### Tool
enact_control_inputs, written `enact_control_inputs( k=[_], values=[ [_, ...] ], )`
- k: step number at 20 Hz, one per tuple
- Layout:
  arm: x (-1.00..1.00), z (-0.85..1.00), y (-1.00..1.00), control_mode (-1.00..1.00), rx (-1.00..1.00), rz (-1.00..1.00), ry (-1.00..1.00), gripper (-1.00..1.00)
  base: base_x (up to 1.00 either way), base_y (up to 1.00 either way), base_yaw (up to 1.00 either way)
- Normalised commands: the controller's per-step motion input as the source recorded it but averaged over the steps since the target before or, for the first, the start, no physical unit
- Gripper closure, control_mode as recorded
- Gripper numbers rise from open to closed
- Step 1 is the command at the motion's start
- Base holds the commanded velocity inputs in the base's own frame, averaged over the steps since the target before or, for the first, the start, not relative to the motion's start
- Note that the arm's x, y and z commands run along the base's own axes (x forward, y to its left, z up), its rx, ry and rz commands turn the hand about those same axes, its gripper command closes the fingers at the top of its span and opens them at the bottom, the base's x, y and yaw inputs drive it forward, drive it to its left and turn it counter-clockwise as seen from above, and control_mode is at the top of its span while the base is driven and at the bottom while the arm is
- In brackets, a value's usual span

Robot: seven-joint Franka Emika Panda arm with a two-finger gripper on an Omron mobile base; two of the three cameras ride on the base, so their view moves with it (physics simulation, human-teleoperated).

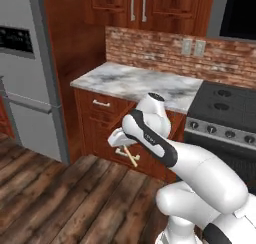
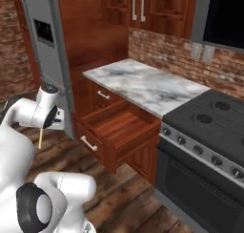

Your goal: Take a straw from the drawer in front and place it inside the glass cup on the dining counter.

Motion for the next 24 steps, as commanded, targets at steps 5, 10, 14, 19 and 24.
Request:
enact_control_inputs(
  k=[5, 10, 14, 19, 24],
  values=[
    [0.0, 0.0, 0.0, 1.0, 0.0, 0.0, 0.0, 1.0, 0.03, 0.35, 0.71],
    [0.0, 0.0, 0.0, 1.0, 0.0, 0.0, 0.0, 1.0, 0.1, 0.24, 0.69],
    [0.0, 0.0, 0.0, 1.0, 0.0, 0.0, 0.0, 1.0, 0.16, 0.26, 0.65],
    [0.0, 0.0, 0.0, 1.0, 0.0, 0.0, 0.0, 1.0, 0.16, 0.24, 0.63],
    [0.0, 0.0, 0.0, 1.0, 0.0, 0.0, 0.0, 1.0, 0.18, 0.2, 0.58]
  ],
)
